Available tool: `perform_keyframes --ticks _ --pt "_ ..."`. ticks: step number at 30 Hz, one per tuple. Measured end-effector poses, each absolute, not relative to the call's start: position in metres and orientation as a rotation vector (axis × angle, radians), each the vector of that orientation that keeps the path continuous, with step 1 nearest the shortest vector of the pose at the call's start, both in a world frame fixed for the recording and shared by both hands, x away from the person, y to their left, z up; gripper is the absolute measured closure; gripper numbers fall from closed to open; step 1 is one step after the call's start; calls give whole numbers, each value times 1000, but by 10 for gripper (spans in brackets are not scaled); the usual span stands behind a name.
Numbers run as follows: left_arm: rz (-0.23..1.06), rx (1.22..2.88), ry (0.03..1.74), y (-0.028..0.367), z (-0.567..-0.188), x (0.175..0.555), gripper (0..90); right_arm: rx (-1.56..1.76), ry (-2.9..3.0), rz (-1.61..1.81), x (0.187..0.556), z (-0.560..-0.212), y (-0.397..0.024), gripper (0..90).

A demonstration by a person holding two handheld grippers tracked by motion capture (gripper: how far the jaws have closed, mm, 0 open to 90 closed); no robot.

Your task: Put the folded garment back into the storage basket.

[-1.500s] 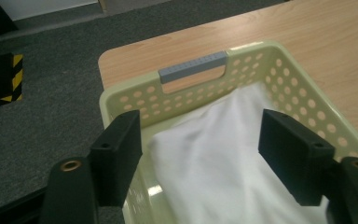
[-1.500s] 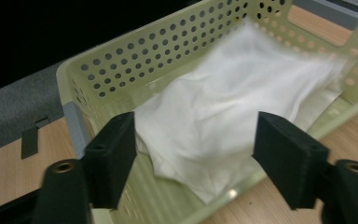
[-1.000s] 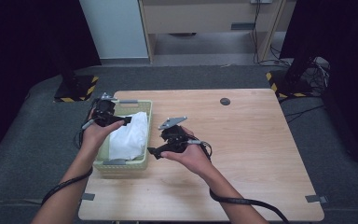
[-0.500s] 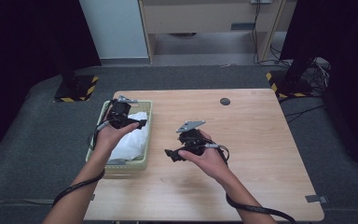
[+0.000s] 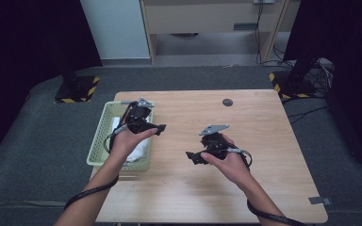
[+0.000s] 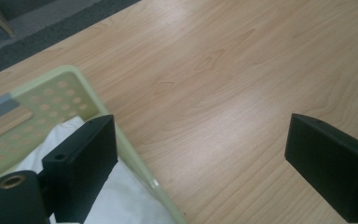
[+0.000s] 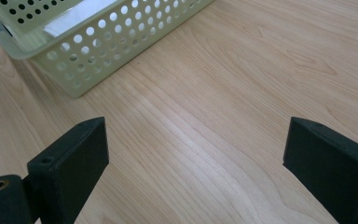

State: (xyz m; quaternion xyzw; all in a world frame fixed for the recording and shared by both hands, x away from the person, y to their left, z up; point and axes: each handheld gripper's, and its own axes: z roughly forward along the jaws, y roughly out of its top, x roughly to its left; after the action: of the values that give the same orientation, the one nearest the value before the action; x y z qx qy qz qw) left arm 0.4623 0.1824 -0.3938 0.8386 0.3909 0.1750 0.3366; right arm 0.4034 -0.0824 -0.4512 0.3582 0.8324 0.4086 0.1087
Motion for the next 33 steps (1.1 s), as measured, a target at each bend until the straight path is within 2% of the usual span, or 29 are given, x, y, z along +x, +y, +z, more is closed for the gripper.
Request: perform_keyframes --ticks 14,24,33 --pt "403 2225 914 131 -410 449 98 1179 2415 1146 389 -477 -141 69" --pt "325 2292 868 92 -448 438 95 1274 2381 1108 376 -496 -177 64" --pt "278 2316 859 73 -476 426 94 1335 2355 1075 368 -508 -200 64"
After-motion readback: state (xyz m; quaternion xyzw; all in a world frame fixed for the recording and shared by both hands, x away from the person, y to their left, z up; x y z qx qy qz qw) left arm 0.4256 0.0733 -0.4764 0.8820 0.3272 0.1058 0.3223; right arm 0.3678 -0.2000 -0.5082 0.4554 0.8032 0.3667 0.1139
